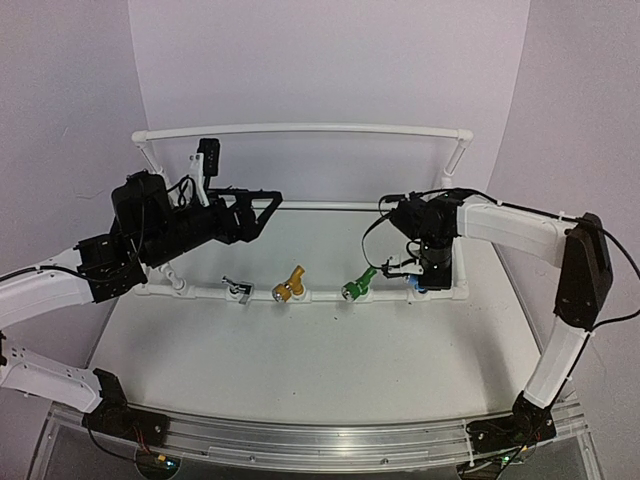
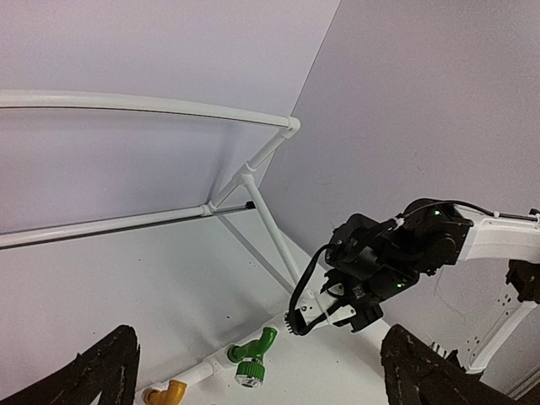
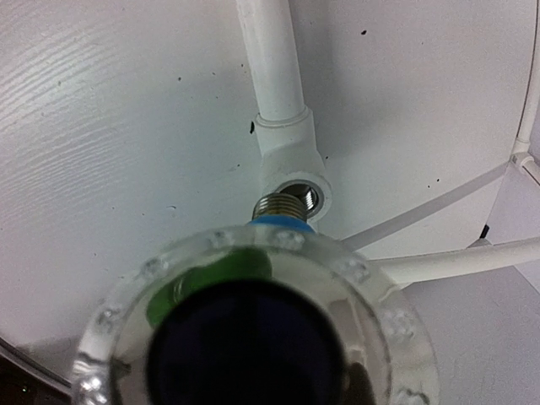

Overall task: Install the water faucets
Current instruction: Screw the water faucet onto the adaptor.

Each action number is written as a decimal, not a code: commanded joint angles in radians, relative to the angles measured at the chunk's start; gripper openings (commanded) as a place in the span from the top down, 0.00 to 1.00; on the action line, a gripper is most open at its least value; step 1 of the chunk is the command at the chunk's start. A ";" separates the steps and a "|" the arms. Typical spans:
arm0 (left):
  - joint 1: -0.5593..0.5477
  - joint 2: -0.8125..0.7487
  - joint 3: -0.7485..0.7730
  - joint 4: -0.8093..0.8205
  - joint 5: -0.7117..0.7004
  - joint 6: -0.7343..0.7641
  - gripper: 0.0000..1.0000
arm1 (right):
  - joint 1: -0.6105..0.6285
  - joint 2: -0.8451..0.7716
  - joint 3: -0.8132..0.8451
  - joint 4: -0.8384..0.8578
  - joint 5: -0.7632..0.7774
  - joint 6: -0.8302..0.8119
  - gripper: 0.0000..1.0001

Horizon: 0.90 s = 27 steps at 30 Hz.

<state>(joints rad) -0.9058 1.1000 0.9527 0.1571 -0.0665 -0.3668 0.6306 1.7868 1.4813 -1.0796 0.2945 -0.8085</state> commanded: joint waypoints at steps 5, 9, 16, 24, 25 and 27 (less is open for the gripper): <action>0.007 -0.043 -0.001 0.010 -0.022 0.007 0.00 | -0.003 0.064 0.069 -0.048 0.119 -0.004 1.00; 0.006 -0.045 -0.004 0.011 -0.024 0.008 0.00 | -0.003 0.080 0.063 -0.045 0.114 -0.009 1.00; 0.006 -0.049 -0.003 0.007 -0.026 0.011 0.00 | -0.003 0.079 0.019 -0.007 0.105 -0.025 1.00; 0.007 -0.048 0.001 0.004 -0.027 0.011 0.00 | -0.003 0.071 -0.031 0.058 0.129 -0.046 1.00; 0.007 -0.049 0.001 0.004 -0.027 0.012 0.00 | -0.003 0.070 -0.036 0.062 0.131 -0.048 1.00; 0.007 -0.049 0.001 0.003 -0.028 0.012 0.00 | -0.003 0.071 -0.040 0.070 0.127 -0.049 1.00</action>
<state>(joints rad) -0.9056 1.0737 0.9527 0.1566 -0.0818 -0.3663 0.6281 1.8622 1.4588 -1.0399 0.4009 -0.8427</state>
